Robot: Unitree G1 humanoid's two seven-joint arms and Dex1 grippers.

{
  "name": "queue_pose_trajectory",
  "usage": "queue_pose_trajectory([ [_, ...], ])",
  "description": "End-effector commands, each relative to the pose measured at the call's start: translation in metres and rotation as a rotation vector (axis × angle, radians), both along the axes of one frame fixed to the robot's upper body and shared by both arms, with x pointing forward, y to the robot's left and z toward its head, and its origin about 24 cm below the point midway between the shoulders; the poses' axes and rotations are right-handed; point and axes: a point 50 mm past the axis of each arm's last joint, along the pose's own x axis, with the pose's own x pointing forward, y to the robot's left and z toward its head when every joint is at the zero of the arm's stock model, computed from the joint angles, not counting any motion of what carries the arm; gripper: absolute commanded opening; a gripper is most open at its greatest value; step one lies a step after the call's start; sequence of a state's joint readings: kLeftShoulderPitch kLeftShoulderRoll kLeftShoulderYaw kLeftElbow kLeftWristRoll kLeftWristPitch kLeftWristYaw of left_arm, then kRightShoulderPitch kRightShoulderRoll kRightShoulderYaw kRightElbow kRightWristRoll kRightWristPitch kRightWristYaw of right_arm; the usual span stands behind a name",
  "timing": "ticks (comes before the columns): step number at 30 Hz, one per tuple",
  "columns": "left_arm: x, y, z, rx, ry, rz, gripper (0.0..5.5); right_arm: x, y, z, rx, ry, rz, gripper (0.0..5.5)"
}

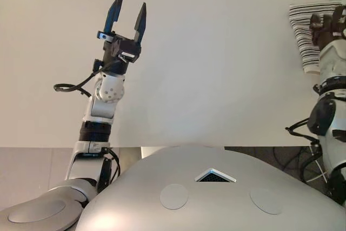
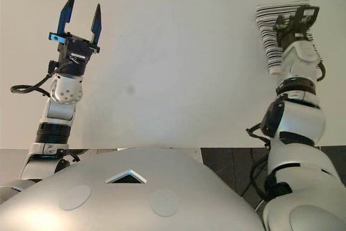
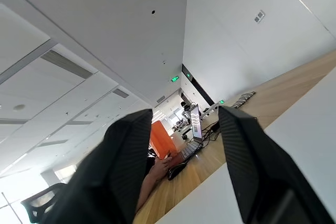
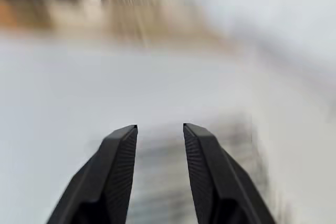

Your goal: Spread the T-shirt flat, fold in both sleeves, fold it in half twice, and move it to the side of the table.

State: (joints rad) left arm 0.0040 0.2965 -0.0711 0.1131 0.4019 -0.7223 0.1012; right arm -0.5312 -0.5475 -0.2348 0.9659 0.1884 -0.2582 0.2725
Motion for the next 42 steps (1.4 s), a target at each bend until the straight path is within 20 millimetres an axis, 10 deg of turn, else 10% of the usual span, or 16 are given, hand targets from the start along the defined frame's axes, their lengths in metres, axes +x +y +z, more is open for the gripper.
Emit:
queue_pose_trajectory([
  [1,-0.003,0.008,0.016,-0.122,-0.081,0.084,2.26,-0.045,0.124,0.057,-0.111,-0.595,0.326,1.63],
  [7,-0.009,0.003,0.018,-0.207,-0.085,0.057,2.26,-0.078,0.186,0.04,0.04,-0.607,0.415,1.63],
  [32,-0.006,-0.013,-0.003,-0.355,-0.081,-0.012,2.26,-0.094,0.204,0.018,-0.04,-0.666,0.478,1.63],
  [42,-0.004,-0.016,-0.008,-0.348,-0.068,-0.008,2.31,-0.092,0.207,0.01,-0.058,-0.652,0.524,2.9],
])
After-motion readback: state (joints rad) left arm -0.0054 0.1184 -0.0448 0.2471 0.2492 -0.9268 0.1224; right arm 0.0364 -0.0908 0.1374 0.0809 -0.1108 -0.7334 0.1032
